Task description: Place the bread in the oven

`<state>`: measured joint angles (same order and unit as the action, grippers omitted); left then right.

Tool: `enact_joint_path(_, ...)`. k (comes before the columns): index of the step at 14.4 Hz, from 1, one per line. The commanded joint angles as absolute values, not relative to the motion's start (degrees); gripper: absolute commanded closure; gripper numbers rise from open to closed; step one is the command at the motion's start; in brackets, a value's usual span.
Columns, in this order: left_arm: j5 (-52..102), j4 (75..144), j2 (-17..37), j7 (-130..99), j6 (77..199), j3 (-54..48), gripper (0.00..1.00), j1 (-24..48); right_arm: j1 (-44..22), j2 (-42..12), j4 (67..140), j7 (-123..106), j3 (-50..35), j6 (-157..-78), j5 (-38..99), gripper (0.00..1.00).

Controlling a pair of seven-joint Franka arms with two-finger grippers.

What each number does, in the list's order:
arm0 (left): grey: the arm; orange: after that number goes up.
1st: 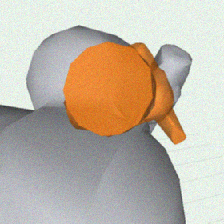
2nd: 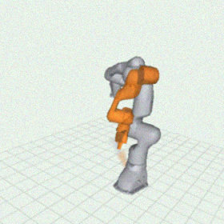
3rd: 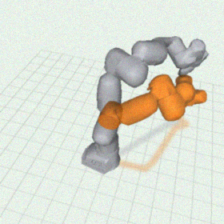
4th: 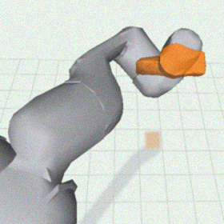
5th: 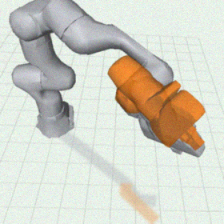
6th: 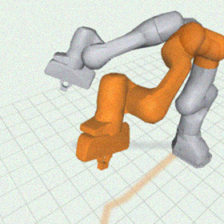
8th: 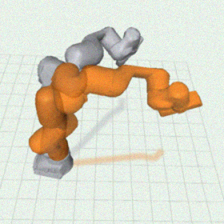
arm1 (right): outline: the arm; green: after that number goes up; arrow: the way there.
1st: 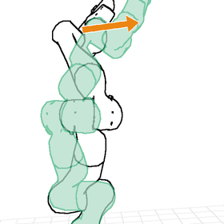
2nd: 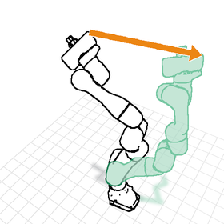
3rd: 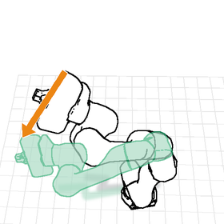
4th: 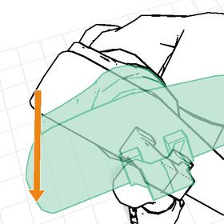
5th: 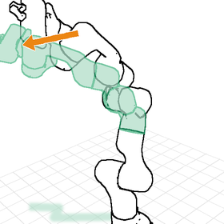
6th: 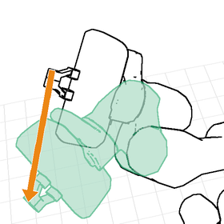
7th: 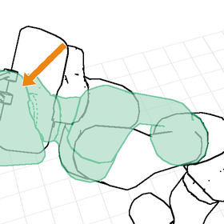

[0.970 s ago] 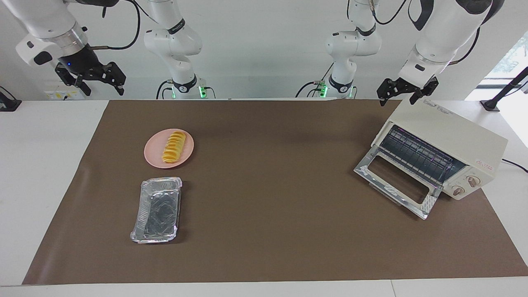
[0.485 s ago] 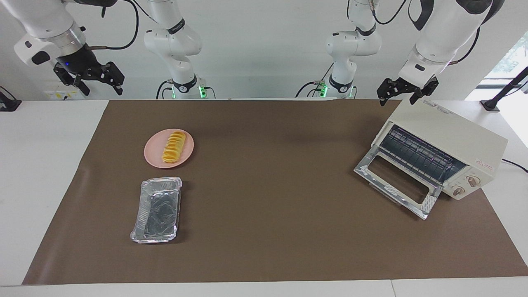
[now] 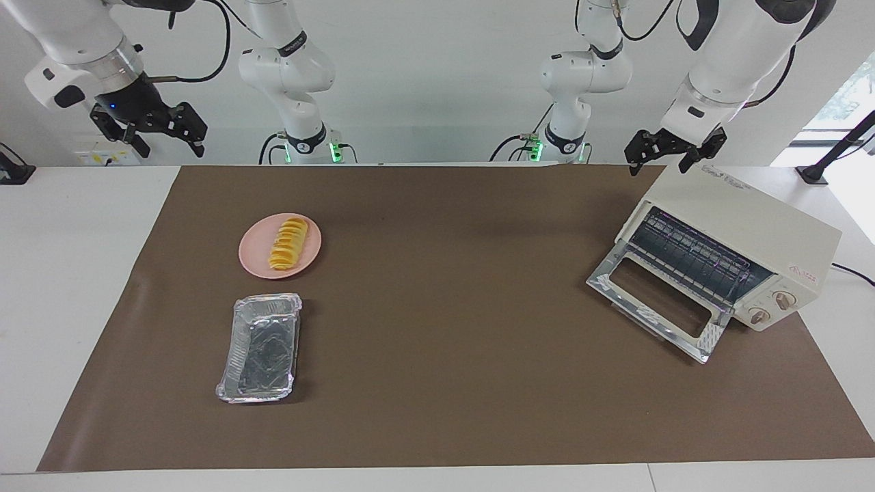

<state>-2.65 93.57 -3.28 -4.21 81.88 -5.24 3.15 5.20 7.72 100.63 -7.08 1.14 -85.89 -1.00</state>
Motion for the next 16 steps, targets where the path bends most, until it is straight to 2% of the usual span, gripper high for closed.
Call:
enact_joint_path(1,-1.58,95.8,-5.27,-3.96,82.35,-5.45,0.0,2.29,5.19,16.6,118.36,-7.65,0.97,-96.13,-0.35,0.0)
enact_joint_path(4,-1.58,95.71,-5.27,-3.96,82.35,-5.45,0.0,2.29,4.05,16.7,122.77,-6.25,0.97,-99.04,-0.26,0.0)
enact_joint_path(8,-1.58,95.8,-5.27,-3.96,82.35,-5.45,0.0,2.29,1.32,18.11,130.94,-4.22,0.97,-108.44,0.0,0.0)
enact_joint_path(14,-1.58,95.8,-5.27,-3.96,82.35,-5.45,0.0,2.29,-1.75,13.72,140.52,-3.96,0.88,-126.8,2.37,0.0)
enact_joint_path(16,-1.58,95.71,-5.27,-3.96,82.35,-5.45,0.0,2.29,-2.72,12.31,141.59,-2.56,0.88,-129.71,2.46,0.0)
